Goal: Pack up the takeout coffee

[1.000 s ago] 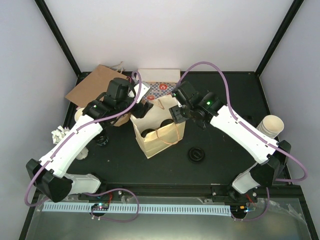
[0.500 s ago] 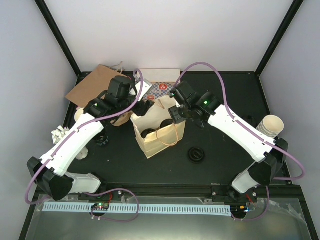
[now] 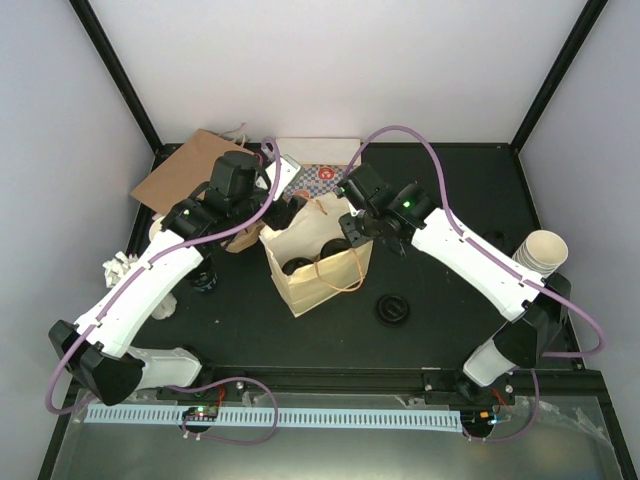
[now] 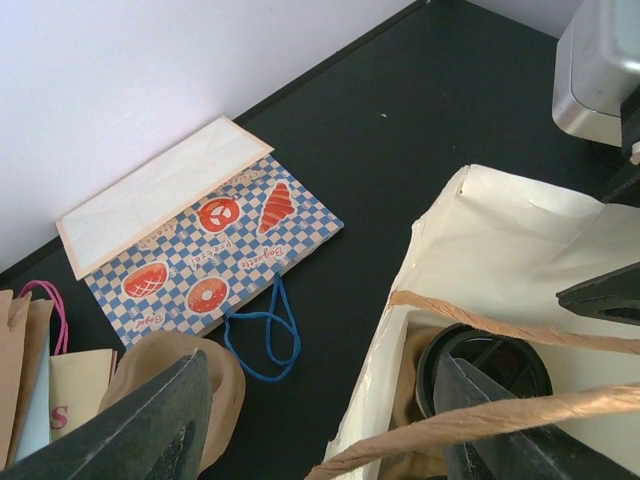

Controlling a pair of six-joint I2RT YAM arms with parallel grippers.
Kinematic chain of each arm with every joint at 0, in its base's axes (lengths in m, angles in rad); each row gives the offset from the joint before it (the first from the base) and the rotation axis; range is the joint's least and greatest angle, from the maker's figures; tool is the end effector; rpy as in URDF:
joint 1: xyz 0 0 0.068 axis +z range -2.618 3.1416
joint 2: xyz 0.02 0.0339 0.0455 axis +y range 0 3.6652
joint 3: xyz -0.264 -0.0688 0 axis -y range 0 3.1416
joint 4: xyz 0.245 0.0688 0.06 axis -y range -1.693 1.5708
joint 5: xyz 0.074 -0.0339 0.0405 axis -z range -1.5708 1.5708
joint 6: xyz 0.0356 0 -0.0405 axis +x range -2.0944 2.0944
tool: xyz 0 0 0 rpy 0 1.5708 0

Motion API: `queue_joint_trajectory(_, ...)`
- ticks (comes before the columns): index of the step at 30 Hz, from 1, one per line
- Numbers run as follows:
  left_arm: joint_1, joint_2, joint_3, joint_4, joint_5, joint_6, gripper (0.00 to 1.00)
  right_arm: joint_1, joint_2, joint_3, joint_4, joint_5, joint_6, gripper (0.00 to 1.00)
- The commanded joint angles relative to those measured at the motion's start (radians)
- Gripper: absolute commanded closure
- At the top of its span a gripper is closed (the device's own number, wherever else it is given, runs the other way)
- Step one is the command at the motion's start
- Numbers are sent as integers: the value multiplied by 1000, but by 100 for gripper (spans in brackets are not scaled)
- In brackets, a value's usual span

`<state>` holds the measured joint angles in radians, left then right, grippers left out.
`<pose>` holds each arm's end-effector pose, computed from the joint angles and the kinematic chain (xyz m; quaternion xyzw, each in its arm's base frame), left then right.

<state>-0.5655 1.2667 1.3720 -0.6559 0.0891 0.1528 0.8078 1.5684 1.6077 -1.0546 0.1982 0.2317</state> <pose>0.2276 -0.1482 0.3935 0.3268 0.8086 -0.1380 0.4695 0.2257 0.2259 0.3546 -0.2458 0.9252 0.0529 0.2841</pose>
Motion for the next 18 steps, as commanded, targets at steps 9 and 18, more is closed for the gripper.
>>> queue_joint_trajectory(9, -19, -1, 40, 41, 5, 1, 38, -3, -12, 44, -21, 54, -19, 48)
queue_joint_trajectory(18, -26, 8, 62, 44, 3, -2, 46, -3, 7, 81, -54, 84, -19, 65)
